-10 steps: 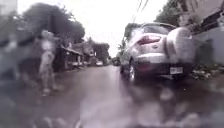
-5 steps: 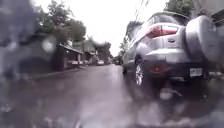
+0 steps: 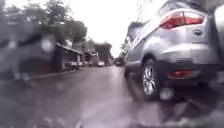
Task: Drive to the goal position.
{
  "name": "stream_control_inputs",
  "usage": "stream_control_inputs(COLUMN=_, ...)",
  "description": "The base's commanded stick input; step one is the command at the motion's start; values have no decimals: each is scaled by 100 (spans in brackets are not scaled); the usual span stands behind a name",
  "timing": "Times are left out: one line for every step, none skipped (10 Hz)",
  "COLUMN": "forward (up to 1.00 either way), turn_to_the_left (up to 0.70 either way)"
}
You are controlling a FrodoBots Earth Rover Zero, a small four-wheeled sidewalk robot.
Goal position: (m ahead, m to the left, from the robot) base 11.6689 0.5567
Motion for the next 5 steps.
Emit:
stream_control_inputs(forward=100, turn_to_the_left=0)
stream_control_inputs(forward=100, turn_to_the_left=0)
stream_control_inputs(forward=100, turn_to_the_left=23)
stream_control_inputs(forward=100, turn_to_the_left=27)
stream_control_inputs(forward=100, turn_to_the_left=7)
